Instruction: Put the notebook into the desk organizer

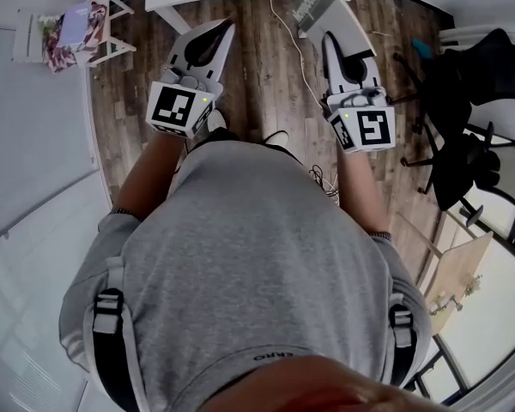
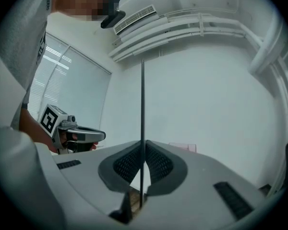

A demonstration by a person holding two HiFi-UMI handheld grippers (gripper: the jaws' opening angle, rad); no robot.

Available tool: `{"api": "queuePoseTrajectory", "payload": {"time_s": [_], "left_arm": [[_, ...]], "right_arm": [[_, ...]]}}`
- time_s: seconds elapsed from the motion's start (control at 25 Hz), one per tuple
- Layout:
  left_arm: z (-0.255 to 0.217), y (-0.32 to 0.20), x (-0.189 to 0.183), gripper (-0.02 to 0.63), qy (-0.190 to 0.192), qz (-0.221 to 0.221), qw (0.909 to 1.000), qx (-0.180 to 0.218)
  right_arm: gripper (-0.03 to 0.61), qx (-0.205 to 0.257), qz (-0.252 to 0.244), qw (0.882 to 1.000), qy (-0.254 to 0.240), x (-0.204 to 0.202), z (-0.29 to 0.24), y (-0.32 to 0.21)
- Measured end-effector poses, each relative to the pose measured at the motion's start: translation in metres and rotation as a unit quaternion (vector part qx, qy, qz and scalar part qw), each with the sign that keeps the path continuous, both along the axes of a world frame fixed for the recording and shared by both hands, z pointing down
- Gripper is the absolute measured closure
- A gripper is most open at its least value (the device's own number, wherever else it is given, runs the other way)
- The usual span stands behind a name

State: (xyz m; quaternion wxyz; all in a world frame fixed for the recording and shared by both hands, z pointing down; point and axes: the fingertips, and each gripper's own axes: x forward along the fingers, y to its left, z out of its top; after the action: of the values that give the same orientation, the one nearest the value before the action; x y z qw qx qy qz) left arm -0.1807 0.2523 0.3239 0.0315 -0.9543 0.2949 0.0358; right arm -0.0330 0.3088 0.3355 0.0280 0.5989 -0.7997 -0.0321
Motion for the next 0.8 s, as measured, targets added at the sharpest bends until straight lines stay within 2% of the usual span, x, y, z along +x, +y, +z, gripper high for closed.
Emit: {"api": "queuePoseTrajectory", "payload": {"time_s": [0.32, 0.8], "left_arm": [[0.0, 0.009, 0.018, 0.591, -0.002, 0.004, 1.0, 0.0], [0.007, 0.05, 0.068, 0.591, -0.012, -0.01, 0.9999, -0.005]], "right_arm": [[0.563, -0.001, -0.009, 1.0, -0.008, 0.016, 0.001, 0.01], [0.563, -0.009, -0.046, 0.999, -0.001, 0.052, 0.011, 0.038]]}}
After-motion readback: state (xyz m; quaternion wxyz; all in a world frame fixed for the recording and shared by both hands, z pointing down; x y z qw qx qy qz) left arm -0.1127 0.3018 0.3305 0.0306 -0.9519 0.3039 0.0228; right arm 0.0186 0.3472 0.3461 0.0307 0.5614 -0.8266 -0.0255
